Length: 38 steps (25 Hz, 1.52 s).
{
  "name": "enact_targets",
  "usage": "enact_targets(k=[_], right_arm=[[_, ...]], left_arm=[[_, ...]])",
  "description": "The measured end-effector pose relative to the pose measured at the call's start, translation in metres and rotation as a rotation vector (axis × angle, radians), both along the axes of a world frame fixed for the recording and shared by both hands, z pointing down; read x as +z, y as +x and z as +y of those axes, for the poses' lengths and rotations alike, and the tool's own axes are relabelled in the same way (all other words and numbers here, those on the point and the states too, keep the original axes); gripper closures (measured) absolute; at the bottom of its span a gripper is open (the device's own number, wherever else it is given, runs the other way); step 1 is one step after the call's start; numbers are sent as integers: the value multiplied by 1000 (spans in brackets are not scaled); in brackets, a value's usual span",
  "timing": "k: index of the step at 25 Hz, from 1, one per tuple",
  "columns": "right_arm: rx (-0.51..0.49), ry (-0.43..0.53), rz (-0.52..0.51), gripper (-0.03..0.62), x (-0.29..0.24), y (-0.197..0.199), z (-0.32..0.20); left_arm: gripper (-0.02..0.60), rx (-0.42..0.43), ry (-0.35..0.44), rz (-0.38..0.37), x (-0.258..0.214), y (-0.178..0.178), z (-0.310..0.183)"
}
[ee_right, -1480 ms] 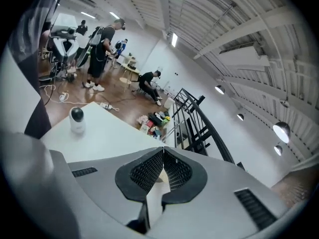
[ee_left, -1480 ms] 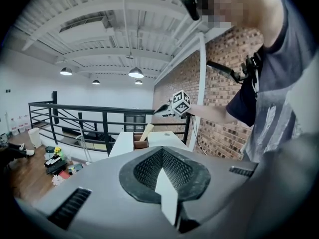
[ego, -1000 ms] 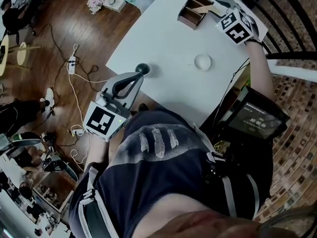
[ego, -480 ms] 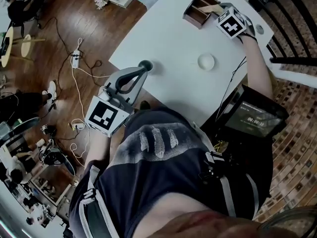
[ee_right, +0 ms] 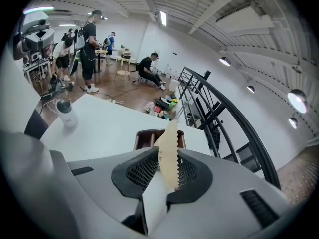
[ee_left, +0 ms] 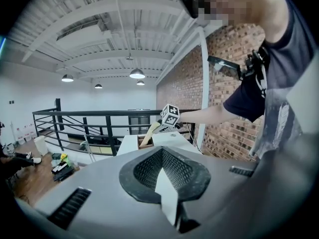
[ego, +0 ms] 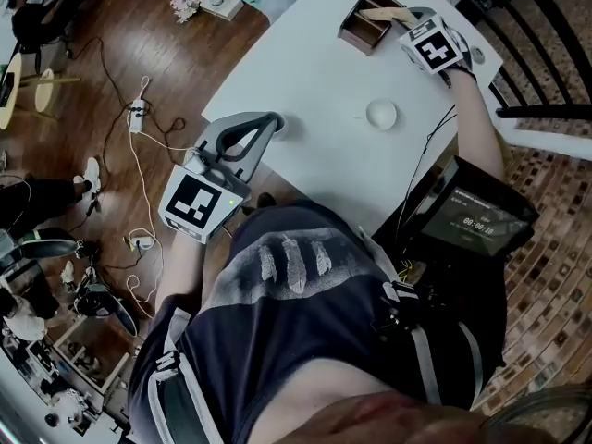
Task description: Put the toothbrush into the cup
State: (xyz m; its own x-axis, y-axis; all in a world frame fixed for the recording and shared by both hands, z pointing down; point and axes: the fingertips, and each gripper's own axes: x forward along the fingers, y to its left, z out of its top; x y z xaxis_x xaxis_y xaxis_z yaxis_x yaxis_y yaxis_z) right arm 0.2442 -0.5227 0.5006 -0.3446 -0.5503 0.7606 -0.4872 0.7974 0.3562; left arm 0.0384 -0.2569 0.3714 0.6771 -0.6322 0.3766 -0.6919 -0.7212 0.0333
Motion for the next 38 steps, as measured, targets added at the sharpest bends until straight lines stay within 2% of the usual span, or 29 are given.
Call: enact_targets(k=[6,13,23,38], right_arm=[[4,40,6,526,-21,-3,6],[50,54,-15,526,-55,-3,17],[41,127,-25,526,-108,-11,56],[42,152,55,526,-124,-48,104]], left_arm=[[594,33,58,-29,1,-1,-30],[594,72,110,-16,-11,4,-52],[594,148,161,-3,-28,15,-39],[594,143,191,97,-40,-32,5]])
